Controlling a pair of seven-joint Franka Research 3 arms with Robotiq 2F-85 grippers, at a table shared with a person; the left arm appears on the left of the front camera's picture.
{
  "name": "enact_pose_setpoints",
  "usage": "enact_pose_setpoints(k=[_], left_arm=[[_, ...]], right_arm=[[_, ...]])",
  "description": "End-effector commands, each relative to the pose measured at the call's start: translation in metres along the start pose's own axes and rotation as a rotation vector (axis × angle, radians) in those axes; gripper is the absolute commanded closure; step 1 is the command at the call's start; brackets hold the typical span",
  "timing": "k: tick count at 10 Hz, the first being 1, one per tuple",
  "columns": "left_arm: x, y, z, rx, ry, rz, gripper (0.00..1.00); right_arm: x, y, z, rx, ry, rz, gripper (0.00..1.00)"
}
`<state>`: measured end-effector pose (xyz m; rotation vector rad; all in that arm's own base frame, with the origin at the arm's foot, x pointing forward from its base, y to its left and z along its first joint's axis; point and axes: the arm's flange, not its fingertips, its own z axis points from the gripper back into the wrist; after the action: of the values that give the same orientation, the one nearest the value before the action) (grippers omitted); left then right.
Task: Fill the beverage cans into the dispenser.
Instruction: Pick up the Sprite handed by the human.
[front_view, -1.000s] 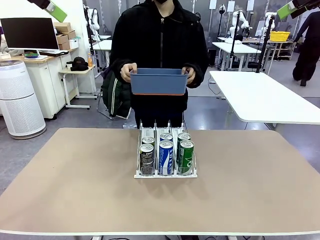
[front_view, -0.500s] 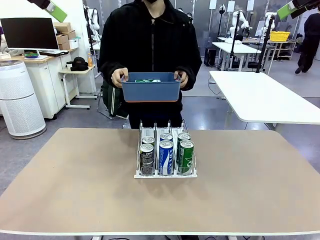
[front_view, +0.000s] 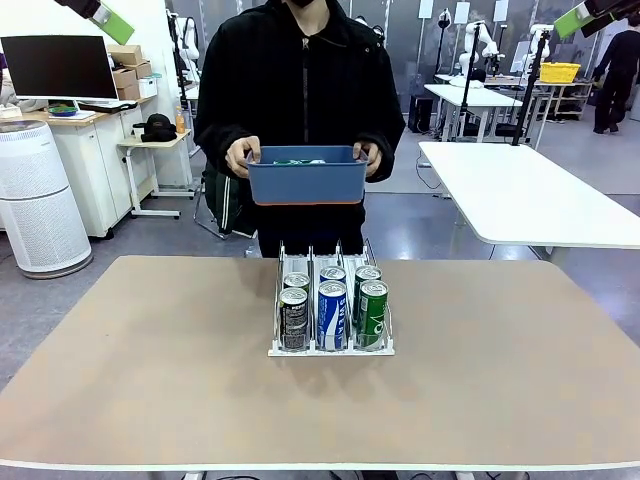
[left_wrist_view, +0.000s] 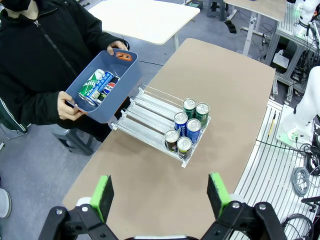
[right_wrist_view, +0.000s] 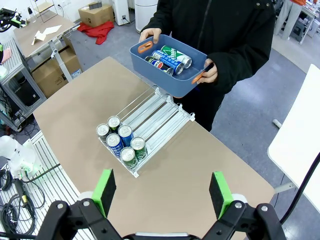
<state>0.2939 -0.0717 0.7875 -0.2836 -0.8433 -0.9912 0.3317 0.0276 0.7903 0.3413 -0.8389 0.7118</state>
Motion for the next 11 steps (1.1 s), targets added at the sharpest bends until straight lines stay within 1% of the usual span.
enact_pose_setpoints(k=[1, 11], left_arm=[[-0.0002, 0.0006, 0.0006, 0.004, 0.001, 0.003, 0.0], [-0.0002, 0.0006, 0.0006, 0.004, 0.001, 0.003, 0.0]], right_arm=[[-0.0002, -0.0013, -0.0005, 0.004, -0.001, -0.003, 0.0], [-0.0002, -0.0013, -0.0005, 0.004, -0.001, -0.003, 0.0]])
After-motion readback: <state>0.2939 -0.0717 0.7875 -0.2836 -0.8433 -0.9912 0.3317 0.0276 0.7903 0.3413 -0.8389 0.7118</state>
